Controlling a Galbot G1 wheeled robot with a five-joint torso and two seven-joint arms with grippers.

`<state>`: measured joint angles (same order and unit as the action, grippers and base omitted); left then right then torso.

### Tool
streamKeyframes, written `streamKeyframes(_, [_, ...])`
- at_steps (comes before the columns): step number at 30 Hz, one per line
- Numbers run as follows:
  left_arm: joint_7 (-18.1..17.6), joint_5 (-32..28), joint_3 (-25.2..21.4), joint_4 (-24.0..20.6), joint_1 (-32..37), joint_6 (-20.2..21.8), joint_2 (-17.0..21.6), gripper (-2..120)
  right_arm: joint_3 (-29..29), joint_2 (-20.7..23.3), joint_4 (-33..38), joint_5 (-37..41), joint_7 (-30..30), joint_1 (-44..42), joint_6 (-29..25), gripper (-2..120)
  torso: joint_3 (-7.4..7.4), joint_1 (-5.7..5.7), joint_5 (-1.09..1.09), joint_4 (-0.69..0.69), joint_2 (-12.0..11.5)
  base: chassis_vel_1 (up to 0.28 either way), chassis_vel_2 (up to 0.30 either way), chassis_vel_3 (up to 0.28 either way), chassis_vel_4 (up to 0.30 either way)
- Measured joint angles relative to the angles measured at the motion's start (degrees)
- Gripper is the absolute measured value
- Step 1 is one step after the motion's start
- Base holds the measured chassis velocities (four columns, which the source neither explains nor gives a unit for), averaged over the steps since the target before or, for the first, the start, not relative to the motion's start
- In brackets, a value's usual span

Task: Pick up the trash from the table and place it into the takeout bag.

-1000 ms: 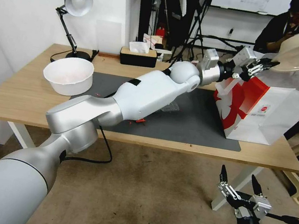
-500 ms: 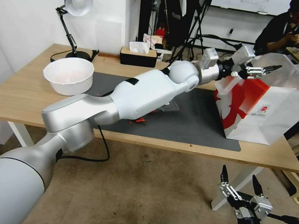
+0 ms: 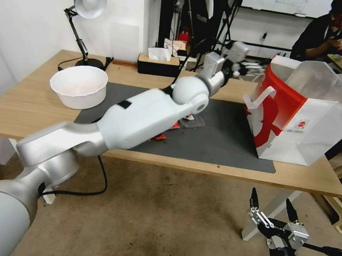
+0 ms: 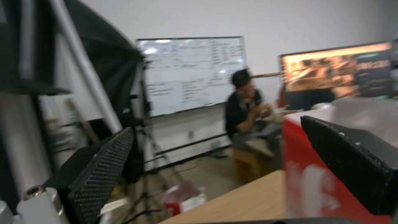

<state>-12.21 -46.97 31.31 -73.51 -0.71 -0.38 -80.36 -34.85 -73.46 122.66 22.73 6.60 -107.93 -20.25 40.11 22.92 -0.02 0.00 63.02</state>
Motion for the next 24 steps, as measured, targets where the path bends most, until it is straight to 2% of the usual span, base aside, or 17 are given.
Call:
streamKeyframes(3, [0.00,0.00,0.00,0.00,0.00,0.00,0.00,100,0.00,0.00,0.00,0.00,0.00,0.00,0.00,100,0.00,0.00,0.00,0.00,0.00,0.000,0.000,0.000,0.000])
streamKeyframes(4, [-7.21,1.80,-1.84,-3.74,2.69,2.06,1.11,100,0.01,-0.20,0.21,-0.19,0.02,-0.07,0.02,100,0.00,0.00,0.00,0.00,0.00,0.000,0.000,0.000,0.000])
streamKeyframes(6, [-9.89,3.18,-2.55,-5.34,3.95,3.26,1.62,100,0.02,-0.31,0.30,-0.31,0.03,-0.16,0.02,100,0.00,0.00,-0.01,0.00,0.00,0.000,0.000,0.000,0.000])
streamKeyframes(7, [-9.89,3.18,-2.55,-5.34,3.95,3.26,1.62,100,0.02,-0.31,0.30,-0.31,0.03,-0.16,0.02,100,0.00,0.00,-0.01,0.00,0.00,0.000,0.000,0.000,0.000])
streamKeyframes(9, [-13.19,6.26,-3.56,-7.93,5.94,4.90,2.90,100,0.01,-0.42,0.41,-0.48,0.06,-0.31,0.02,100,0.00,0.00,0.01,-0.02,0.00,0.000,0.000,0.000,0.000])
streamKeyframes(10, [-13.19,6.26,-3.56,-7.93,5.94,4.90,2.90,100,0.01,-0.42,0.41,-0.48,0.06,-0.31,0.02,100,0.00,0.00,0.01,-0.02,0.00,0.000,0.000,0.000,0.000])
streamKeyframes(13, [-19.08,10.78,-5.28,-13.32,10.73,8.36,6.86,100,-0.01,-0.35,0.71,-0.72,0.07,-0.75,0.01,100,0.00,0.00,0.00,0.00,0.00,0.000,0.000,0.000,0.000])
streamKeyframes(14, [-19.08,10.78,-5.28,-13.32,10.73,8.36,6.86,100,-0.01,-0.35,0.71,-0.72,0.07,-0.75,0.01,100,0.00,0.00,0.00,0.00,0.00,0.000,0.000,0.000,0.000])
streamKeyframes(17, [-20.39,13.39,-8.05,-19.34,16.97,10.70,12.01,100,-0.08,-0.17,1.00,-0.78,0.07,-1.01,-0.06,100,0.00,0.00,0.01,-0.01,0.00,0.000,0.000,0.000,0.000])
streamKeyframes(18, [-20.39,13.39,-8.05,-19.34,16.97,10.70,12.01,100,-0.08,-0.17,1.00,-0.78,0.07,-1.01,-0.06,100,0.00,0.00,0.01,-0.01,0.00,0.000,0.000,0.000,0.000])
streamKeyframes(20, [-20.64,14.04,-13.69,-24.42,24.00,11.39,16.17,100,0.00,-0.15,1.09,-0.97,0.07,-1.00,-0.09,100,-0.01,0.00,0.02,0.00,0.01,0.000,0.000,0.000,0.000])
streamKeyframes(21, [-20.55,14.39,-15.78,-25.77,26.97,11.43,17.66,100,0.12,-0.16,1.09,-1.08,0.07,-0.88,-0.09,100,0.00,0.00,-0.01,0.01,0.00,0.000,0.000,0.000,0.000])
streamKeyframes(22, [-20.55,14.39,-15.78,-25.77,26.97,11.43,17.66,100,0.12,-0.16,1.09,-1.08,0.07,-0.88,-0.09,100,0.00,0.00,-0.01,0.01,0.00,0.000,0.000,0.000,0.000])
streamKeyframes(23, [-20.35,15.44,-19.53,-28.74,31.58,11.38,19.80,100,0.30,-0.15,1.11,-1.26,0.07,-0.67,-0.03,100,-0.01,0.00,0.04,0.00,0.01,0.000,0.000,0.000,0.000])
streamKeyframes(24, [-20.12,16.04,-21.50,-30.82,34.99,11.37,21.01,100,0.37,-0.10,1.17,-1.35,0.07,-0.62,0.06,100,0.00,0.00,0.00,0.00,0.01,0.000,0.000,0.000,0.000])
